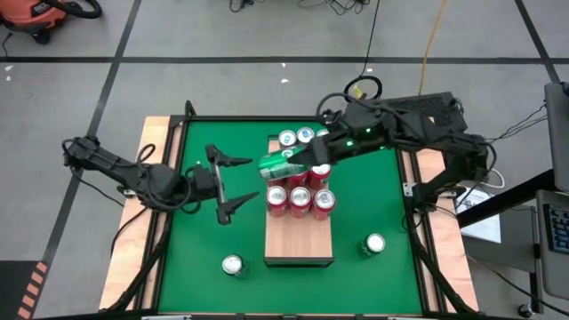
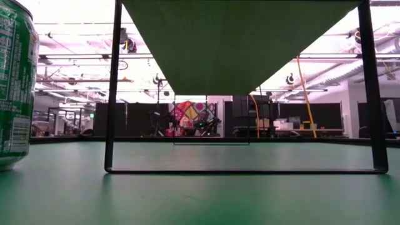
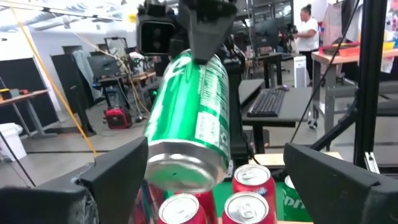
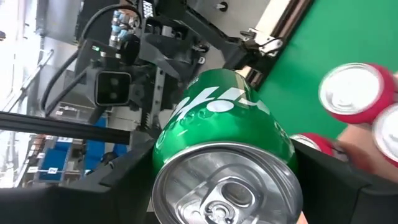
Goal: Place canned beverage on shelf
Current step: Put the green soda can on the shelf
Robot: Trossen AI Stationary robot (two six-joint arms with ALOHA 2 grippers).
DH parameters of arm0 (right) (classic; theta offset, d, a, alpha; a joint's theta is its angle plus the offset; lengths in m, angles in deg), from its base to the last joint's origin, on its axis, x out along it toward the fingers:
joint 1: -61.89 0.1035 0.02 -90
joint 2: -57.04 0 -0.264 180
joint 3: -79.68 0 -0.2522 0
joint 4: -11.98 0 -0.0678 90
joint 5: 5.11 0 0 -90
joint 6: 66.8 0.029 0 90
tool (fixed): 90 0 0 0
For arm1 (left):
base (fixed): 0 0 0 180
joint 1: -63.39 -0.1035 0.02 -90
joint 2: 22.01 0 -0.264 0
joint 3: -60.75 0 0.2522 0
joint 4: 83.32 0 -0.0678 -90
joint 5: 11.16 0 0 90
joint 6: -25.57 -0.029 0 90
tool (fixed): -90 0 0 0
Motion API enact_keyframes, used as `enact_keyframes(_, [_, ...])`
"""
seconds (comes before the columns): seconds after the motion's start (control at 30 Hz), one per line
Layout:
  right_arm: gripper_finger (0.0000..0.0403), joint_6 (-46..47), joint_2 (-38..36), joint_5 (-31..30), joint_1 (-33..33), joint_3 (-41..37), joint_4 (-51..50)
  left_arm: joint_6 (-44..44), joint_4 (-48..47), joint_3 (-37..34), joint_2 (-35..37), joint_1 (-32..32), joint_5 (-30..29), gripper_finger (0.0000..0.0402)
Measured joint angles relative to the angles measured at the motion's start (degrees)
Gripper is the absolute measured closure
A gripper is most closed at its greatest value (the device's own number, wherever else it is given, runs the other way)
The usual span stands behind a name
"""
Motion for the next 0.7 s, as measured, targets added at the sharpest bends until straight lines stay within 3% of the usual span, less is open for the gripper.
enact_keyframes(0.23, [0.0101,1.04,1.88,-0.15,0.97,0.0,2.74,-0.37,0.02,0.0,-0.93,0.02,-3.36,0.0024])
enact_keyframes(0.7, [0.0101,1.48,2.65,-0.29,2.11,0.0,6.16,-2.97,-0.01,0.0,-0.99,-0.33,-4.45,0.0024])
